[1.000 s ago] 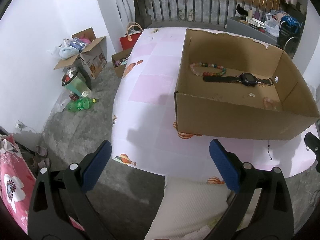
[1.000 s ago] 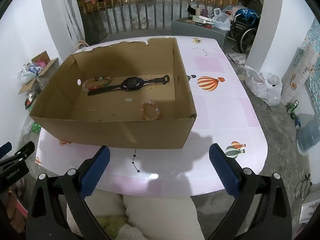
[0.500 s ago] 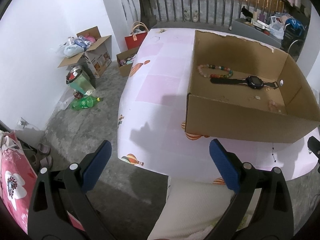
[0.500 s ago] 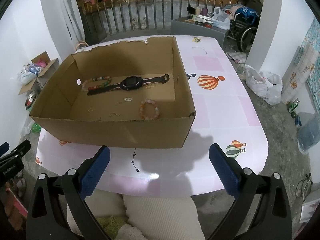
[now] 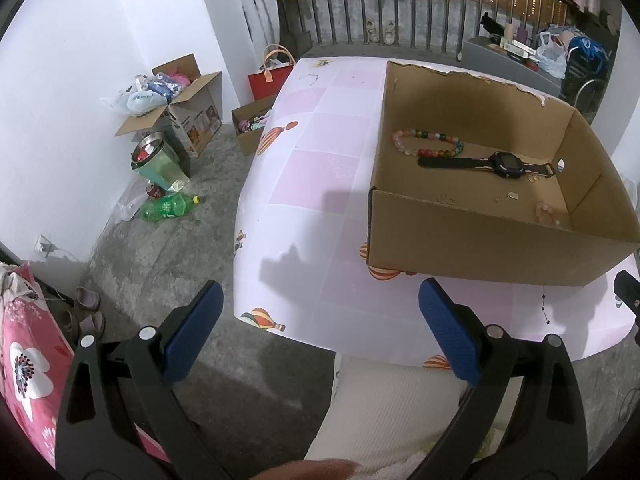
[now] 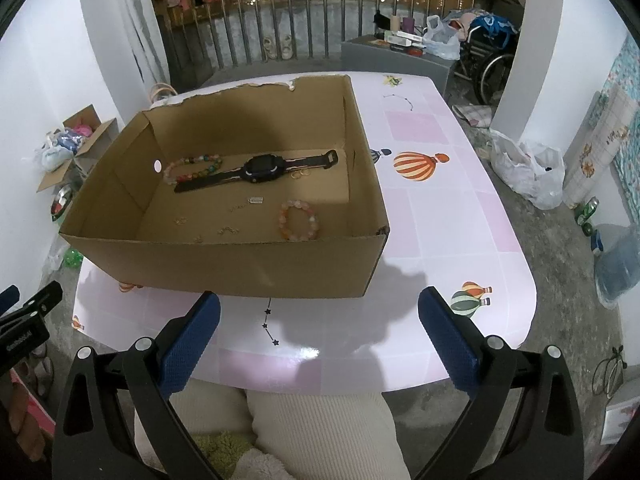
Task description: Organize jewelry
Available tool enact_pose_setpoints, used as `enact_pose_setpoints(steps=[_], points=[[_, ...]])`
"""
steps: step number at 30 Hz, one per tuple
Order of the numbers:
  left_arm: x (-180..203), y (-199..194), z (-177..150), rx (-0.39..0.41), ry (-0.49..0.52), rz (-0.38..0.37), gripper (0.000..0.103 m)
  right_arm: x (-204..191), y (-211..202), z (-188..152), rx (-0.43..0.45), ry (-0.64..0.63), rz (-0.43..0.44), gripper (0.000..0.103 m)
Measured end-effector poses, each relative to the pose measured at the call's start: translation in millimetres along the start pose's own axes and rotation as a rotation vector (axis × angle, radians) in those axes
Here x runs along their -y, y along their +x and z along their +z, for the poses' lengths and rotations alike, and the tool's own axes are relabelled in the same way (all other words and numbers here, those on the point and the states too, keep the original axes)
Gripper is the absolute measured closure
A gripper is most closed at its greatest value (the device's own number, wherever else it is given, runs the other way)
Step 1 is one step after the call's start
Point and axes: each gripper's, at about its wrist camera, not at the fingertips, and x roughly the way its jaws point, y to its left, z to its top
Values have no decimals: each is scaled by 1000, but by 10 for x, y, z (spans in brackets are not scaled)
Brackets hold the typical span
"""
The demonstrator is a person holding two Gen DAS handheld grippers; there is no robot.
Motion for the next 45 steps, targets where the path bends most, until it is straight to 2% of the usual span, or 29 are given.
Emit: enact_pose_setpoints(steps=[45], points=[[56,-26,8,-1,15,-8,8,-59,-81,28,17,-20,-8,7]])
